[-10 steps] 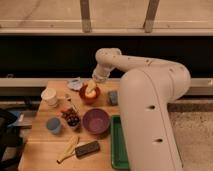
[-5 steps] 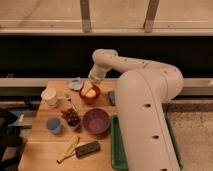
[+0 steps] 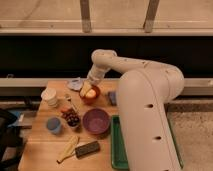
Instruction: Place apple in tray
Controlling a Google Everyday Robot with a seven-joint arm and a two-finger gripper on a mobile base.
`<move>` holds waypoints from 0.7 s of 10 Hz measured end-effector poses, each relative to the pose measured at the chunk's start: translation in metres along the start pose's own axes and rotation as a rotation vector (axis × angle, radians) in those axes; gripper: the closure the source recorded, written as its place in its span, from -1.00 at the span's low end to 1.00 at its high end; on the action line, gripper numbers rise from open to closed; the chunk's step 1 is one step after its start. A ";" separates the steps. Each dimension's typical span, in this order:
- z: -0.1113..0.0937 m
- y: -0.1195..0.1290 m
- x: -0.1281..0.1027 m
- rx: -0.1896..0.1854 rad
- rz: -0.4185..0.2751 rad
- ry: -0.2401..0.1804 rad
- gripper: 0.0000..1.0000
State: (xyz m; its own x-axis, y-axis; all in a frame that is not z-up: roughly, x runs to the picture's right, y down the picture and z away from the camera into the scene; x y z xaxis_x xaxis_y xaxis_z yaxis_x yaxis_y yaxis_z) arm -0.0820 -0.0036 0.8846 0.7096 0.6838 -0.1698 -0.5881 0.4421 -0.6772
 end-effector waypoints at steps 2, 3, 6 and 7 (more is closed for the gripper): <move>0.000 0.000 0.001 0.000 -0.001 0.000 -0.60; -0.003 0.003 0.002 0.006 -0.005 0.003 -0.60; -0.005 0.012 0.002 0.011 -0.009 0.015 -0.60; 0.000 0.013 0.003 0.002 -0.005 0.024 -0.60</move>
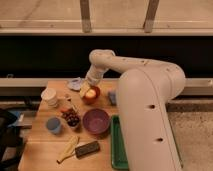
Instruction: Place apple in tray
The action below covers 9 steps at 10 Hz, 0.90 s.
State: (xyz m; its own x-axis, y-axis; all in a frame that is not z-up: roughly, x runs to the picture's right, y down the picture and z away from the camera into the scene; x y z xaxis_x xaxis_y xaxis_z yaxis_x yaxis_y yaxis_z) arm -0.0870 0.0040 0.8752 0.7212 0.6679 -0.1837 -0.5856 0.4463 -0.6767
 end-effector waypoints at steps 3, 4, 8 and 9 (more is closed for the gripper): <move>0.010 -0.003 0.003 -0.020 0.017 0.012 -0.60; 0.014 -0.007 0.004 -0.030 0.023 0.016 -0.60; 0.032 -0.026 0.009 -0.070 0.053 0.017 -0.60; 0.034 -0.030 0.009 -0.076 0.057 0.015 -0.60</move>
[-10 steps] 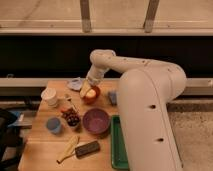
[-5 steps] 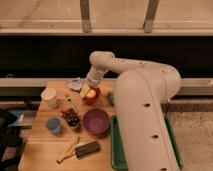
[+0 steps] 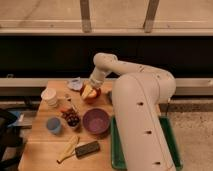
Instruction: Place apple in tray
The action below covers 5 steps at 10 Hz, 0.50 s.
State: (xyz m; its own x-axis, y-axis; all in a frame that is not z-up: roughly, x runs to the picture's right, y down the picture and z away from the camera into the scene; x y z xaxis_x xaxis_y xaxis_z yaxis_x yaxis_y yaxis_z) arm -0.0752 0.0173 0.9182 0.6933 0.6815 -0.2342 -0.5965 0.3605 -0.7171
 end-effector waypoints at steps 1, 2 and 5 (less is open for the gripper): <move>0.002 -0.003 -0.002 -0.006 0.002 -0.004 -0.60; 0.004 -0.006 -0.004 -0.012 0.003 -0.010 -0.60; 0.013 -0.007 -0.008 -0.025 -0.003 -0.015 -0.39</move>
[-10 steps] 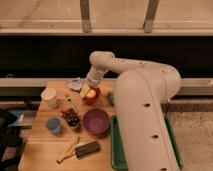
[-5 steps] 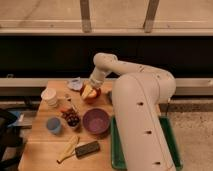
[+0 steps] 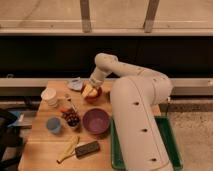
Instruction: Place apple in tray
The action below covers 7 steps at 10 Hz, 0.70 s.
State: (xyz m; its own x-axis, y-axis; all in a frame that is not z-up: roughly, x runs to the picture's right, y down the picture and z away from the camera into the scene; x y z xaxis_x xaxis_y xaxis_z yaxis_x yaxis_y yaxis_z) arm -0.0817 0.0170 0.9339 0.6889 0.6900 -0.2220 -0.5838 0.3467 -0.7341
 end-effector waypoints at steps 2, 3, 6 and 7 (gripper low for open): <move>0.005 0.001 -0.001 -0.008 -0.001 -0.004 -0.02; 0.008 0.002 -0.001 -0.013 -0.001 -0.006 0.19; 0.013 0.004 -0.001 -0.025 -0.002 -0.012 0.78; 0.013 0.004 -0.001 -0.026 -0.004 -0.013 0.93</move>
State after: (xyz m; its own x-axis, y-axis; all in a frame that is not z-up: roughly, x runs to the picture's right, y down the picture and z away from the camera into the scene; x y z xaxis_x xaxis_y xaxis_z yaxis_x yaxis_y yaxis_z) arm -0.0900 0.0260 0.9392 0.6853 0.6971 -0.2106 -0.5697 0.3331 -0.7513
